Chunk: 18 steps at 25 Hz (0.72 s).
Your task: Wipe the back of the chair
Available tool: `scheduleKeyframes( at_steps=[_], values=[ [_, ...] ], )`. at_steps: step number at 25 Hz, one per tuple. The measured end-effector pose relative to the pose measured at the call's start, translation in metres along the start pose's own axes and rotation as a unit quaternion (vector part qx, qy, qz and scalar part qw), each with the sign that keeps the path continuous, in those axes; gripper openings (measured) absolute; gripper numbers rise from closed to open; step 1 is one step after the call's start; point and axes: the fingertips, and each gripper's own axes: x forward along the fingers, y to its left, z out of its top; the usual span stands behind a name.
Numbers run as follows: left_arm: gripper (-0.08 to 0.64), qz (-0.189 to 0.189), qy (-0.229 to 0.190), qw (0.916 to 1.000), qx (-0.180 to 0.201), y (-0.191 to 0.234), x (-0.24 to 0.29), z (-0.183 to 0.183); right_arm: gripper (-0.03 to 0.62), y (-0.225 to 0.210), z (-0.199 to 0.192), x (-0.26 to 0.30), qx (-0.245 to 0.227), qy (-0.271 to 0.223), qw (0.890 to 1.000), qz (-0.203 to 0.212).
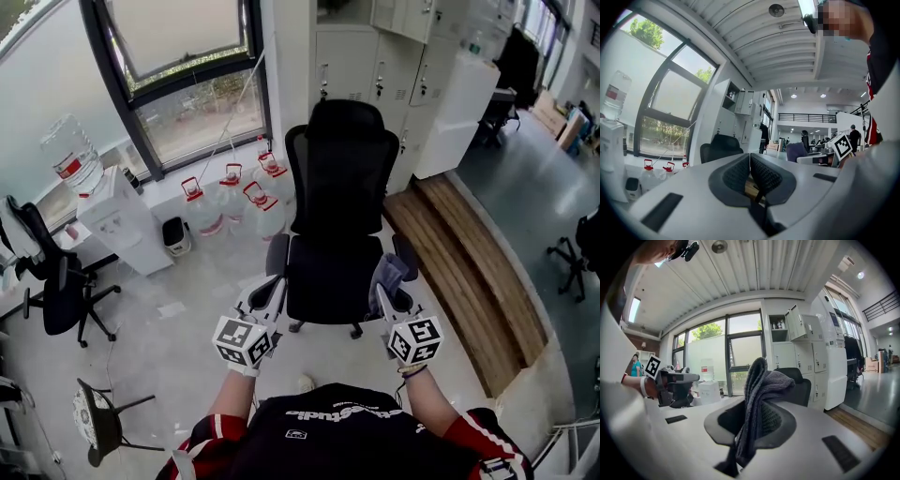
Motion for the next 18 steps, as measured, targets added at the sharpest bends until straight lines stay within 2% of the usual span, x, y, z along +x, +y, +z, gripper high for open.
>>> scheduleKeyframes(
  at_steps=[7,11,15,18],
  values=[
    [0.025,-0.008,0.000,1.0000,0.001,-0.082,-0.038,-0.016,0.058,0.015,-0.028,-0.089,-0.010,0.005,1.000,0.012],
    [0.025,0.002,0.009,0.9991,0.041,-0.134,-0.063,-0.026,0.058,0.015,-0.039,-0.150,-0.015,-0.004,1.000,0.005],
    [0.025,0.011,0.003,0.9995,0.028,-0.184,-0.098,-0.037,0.058,0.020,-0.053,-0.215,-0.012,-0.011,1.000,0.003],
    [0.025,0.012,0.001,0.9994,0.034,-0.214,-0.121,-0.038,0.058,0.029,-0.060,-0.251,-0.008,-0.017,1.000,0.007]
  ],
)
